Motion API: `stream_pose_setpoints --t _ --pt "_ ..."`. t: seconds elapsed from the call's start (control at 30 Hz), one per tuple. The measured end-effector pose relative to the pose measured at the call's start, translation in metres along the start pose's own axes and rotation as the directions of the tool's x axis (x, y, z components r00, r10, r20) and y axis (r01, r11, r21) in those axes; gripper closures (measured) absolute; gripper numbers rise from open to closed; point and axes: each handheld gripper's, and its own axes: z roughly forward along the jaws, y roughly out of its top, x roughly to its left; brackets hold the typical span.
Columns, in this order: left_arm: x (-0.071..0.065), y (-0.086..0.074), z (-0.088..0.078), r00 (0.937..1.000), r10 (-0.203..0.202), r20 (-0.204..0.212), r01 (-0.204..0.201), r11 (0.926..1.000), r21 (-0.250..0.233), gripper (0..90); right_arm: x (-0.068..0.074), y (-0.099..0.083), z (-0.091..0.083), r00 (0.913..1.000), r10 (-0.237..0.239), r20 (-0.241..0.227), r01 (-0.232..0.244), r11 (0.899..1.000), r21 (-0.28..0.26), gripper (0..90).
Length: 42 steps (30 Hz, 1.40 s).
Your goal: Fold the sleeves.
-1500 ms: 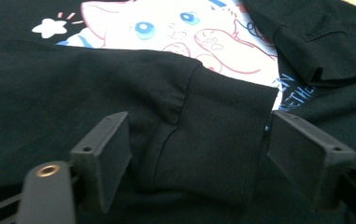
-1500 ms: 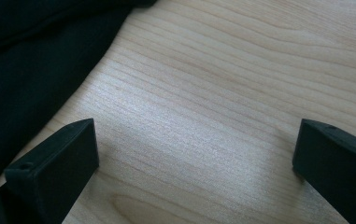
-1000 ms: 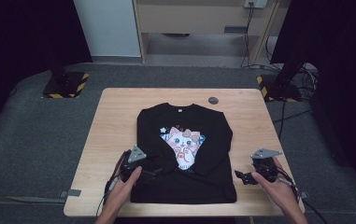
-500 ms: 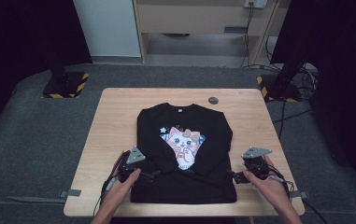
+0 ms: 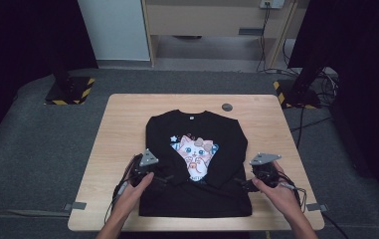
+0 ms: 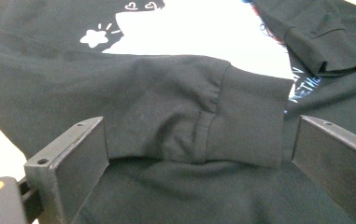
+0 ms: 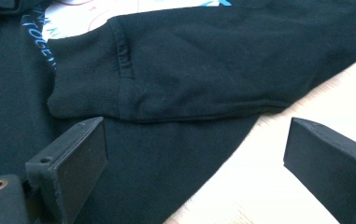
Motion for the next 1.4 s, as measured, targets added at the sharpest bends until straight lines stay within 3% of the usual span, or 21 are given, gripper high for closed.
stream_pose_setpoints --t 0.27,0.63,0.87,1.03,1.4 --pt "0.007 0.003 0.008 1.0 0.0 -0.009 0.0 0.9999 0.011 3.2 -0.003 0.006 0.009 0.9999 0.015 0.007 -0.015 1.0 0.018 6.2" --pt "0.023 0.02 0.019 0.9998 -0.017 -0.008 0.017 0.9998 0.014 3.4 -0.01 0.03 0.025 0.9949 0.095 0.032 -0.095 0.995 -0.02 5.4" --pt "0.028 0.028 0.027 0.9998 -0.019 -0.012 0.019 0.9997 0.016 3.9 -0.013 0.038 0.032 0.9948 0.098 0.029 -0.097 0.995 -0.016 5.1" --pt "0.036 0.032 0.033 0.9981 -0.059 -0.017 0.059 0.9982 0.015 4.4 -0.018 0.043 0.038 0.9948 0.097 0.032 -0.096 0.995 -0.012 5.1" --pt "0.048 0.039 0.047 0.9969 -0.074 -0.027 0.075 0.9965 0.036 4.5 -0.032 0.049 0.043 0.9913 0.126 0.037 -0.125 0.992 -0.024 5.1"
